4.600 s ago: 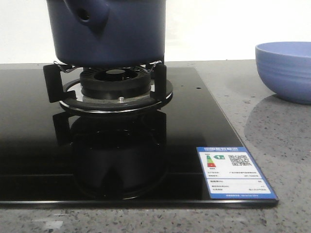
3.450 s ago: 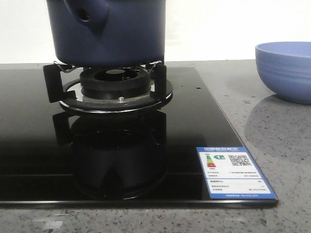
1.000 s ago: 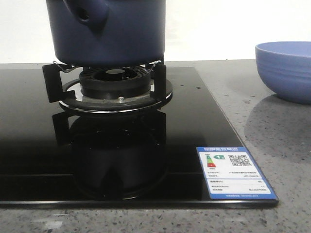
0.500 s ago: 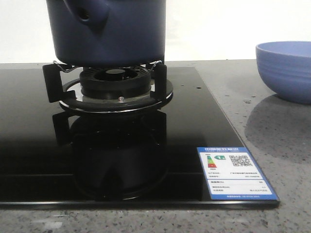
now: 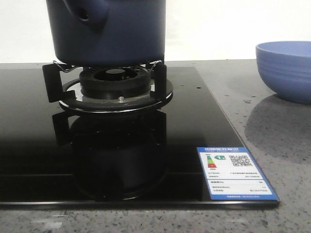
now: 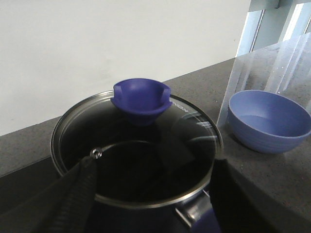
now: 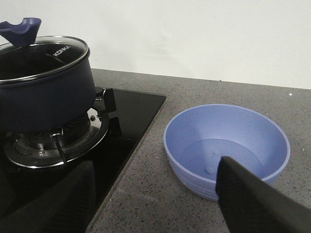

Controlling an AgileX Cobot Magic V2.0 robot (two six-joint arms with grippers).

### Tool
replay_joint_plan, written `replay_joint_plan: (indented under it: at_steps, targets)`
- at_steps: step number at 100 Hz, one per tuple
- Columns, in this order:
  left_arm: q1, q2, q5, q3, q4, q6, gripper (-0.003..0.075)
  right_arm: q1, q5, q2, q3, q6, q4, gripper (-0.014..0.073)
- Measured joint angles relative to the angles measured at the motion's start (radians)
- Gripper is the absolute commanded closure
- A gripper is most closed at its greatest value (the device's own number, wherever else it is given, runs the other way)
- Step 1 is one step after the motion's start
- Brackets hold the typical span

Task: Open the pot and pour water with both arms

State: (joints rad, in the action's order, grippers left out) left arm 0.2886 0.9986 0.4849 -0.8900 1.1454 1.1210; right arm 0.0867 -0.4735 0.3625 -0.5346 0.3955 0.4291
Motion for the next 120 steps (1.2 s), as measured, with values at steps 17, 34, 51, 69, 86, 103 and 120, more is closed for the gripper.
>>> replay_joint_plan:
  at_steps: [17, 34, 51, 69, 86, 103, 120]
  targets:
    - [0.000, 0.159, 0.000, -0.104, 0.071, 0.101, 0.0258, 0.000, 0.000, 0.000, 0.000, 0.000, 0.000, 0.0114]
    - [0.000, 0.287, 0.065, -0.209, 0.102, 0.139, 0.0258, 0.000, 0.000, 0.000, 0.000, 0.000, 0.000, 0.0114]
    - [0.002, 0.374, 0.125, -0.284, 0.102, 0.142, 0.0258, 0.000, 0.000, 0.000, 0.000, 0.000, 0.000, 0.0114]
    - [0.002, 0.426, 0.134, -0.308, 0.107, 0.185, 0.0258, 0.000, 0.000, 0.000, 0.000, 0.000, 0.000, 0.0114]
    - [0.002, 0.443, 0.164, -0.308, 0.113, 0.268, 0.0258, 0.000, 0.000, 0.000, 0.000, 0.000, 0.000, 0.0114]
    - [0.002, 0.451, 0.158, -0.308, 0.114, 0.313, 0.0258, 0.000, 0.000, 0.000, 0.000, 0.000, 0.000, 0.0114]
    - [0.002, 0.464, 0.154, -0.308, 0.117, 0.324, 0.0260, 0.000, 0.000, 0.000, 0.000, 0.001, -0.002, 0.0114]
